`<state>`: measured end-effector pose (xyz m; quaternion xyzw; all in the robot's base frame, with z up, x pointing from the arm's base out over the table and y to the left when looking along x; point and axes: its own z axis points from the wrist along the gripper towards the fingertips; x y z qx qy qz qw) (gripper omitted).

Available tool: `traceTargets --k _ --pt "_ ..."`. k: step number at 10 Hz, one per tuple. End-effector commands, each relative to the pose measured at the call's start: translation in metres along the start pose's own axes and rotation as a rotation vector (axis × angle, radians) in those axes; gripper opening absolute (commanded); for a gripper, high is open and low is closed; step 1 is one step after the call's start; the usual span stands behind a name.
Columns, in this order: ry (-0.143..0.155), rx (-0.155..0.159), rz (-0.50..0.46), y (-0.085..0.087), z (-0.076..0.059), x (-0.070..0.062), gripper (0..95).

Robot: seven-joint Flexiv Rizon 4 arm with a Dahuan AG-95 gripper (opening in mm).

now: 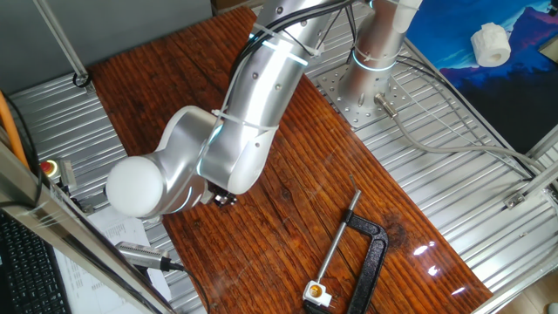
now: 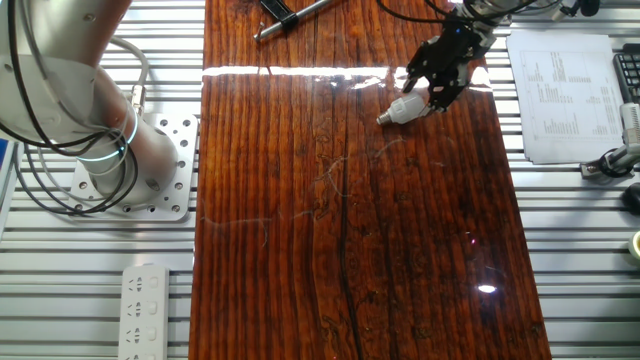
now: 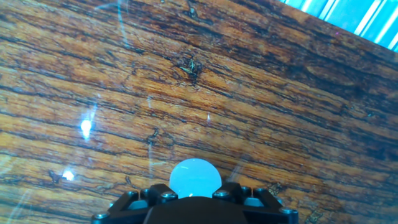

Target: Install the light bulb by rotating it

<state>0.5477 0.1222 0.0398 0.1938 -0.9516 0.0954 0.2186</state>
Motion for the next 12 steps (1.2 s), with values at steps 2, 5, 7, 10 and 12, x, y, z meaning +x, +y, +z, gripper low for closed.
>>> traceTargets --k 2,5,7,10,12 --pt "-0.006 -0.002 0.009 -0.0001 0.0001 -0.0007 57.0" --pt "-0.002 -0.025 -0.019 -0.0001 0.0001 -0.0007 57.0" --pt "0.024 -0.023 -0.033 -0.0001 0.0001 -0.0007 57.0" --pt "0.017 -0.022 -0.017 0.0 0.001 -0.0011 57.0" --pt "0.018 -0.02 -0.015 0.0001 0.0012 -0.0013 57.0"
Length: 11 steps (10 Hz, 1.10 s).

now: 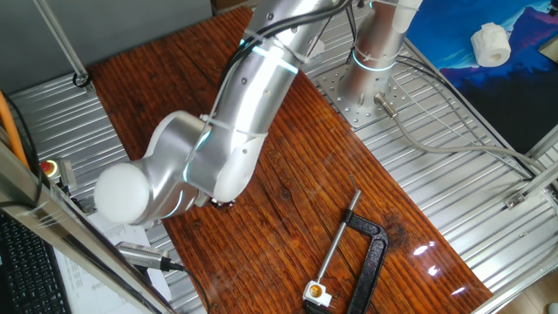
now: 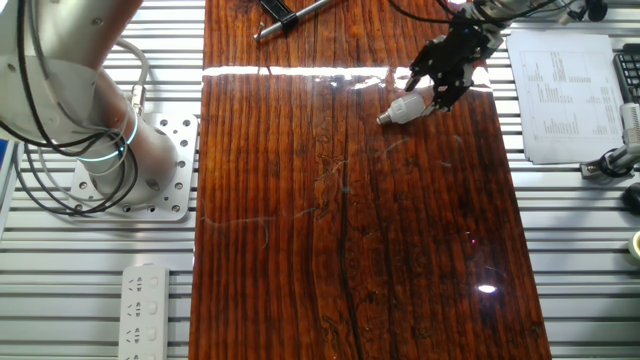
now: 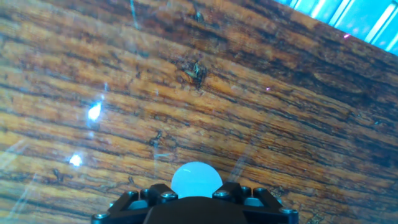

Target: Install the light bulb by rotating it

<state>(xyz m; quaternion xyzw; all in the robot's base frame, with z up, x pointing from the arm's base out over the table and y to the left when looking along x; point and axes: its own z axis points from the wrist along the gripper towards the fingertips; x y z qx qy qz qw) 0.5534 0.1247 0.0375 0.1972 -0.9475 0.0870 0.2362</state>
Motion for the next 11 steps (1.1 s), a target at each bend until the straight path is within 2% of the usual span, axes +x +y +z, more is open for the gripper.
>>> traceTargets --k 1,11 --pt "-0.011 0.004 0.004 0.0001 0.0029 0.0049 57.0" --pt "-0.015 0.007 0.011 0.0007 0.0096 0.0015 57.0"
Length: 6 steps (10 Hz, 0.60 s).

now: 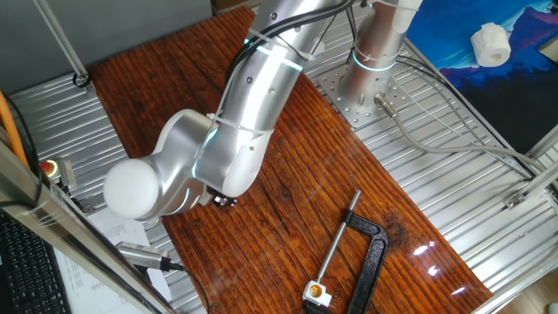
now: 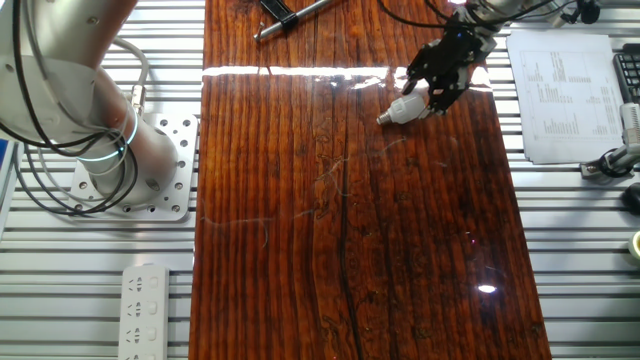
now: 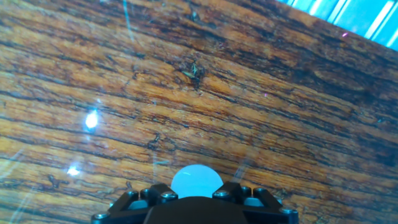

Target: Install the light bulb by rotating it

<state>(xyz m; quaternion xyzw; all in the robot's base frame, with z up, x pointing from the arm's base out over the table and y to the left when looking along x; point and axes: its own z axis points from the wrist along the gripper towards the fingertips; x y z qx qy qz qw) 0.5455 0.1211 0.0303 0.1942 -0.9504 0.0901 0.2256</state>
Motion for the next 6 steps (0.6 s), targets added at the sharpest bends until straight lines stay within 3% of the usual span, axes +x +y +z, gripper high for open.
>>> traceTargets --k 1,6 --pt "0.004 -0.002 0.0 0.0001 -0.0009 -0.0028 57.0" --pt "0.006 0.0 0.005 0.0002 -0.0001 -0.0039 57.0"
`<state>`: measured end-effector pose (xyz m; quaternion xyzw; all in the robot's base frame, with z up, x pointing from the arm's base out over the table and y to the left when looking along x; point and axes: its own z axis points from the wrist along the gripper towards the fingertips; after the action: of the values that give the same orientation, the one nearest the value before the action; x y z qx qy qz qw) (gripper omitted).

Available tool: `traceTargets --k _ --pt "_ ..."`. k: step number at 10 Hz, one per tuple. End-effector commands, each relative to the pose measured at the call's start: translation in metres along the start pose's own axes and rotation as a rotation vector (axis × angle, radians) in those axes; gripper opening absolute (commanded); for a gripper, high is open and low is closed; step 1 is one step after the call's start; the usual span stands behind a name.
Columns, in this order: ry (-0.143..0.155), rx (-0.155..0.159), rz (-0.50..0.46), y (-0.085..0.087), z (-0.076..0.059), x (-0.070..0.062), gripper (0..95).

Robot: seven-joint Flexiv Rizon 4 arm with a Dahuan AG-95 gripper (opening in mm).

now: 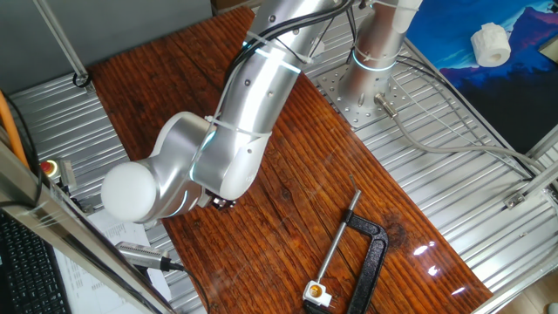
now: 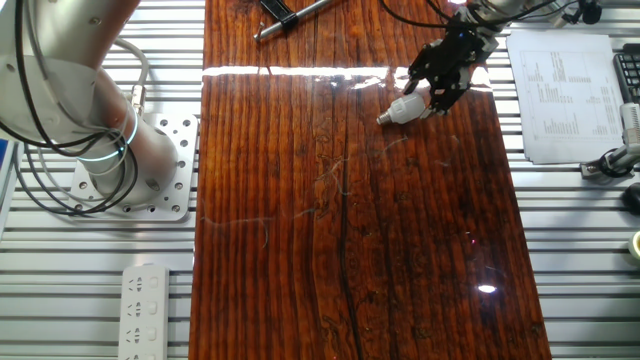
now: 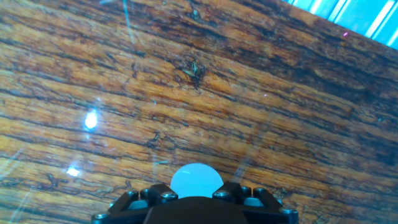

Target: Install the light bulb by rotating it

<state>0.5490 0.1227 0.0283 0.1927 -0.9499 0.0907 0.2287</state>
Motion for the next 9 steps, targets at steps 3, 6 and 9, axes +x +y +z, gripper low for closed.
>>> traceTargets --k 3,6,9 --pt "0.0 0.002 0.005 0.0003 0.0014 -0.0001 38.0" --pt "0.0 0.002 0.005 0.0003 0.0013 -0.0001 38.0" --pt "-0.004 -0.005 -0.003 -0.0017 -0.0079 0.004 38.0"
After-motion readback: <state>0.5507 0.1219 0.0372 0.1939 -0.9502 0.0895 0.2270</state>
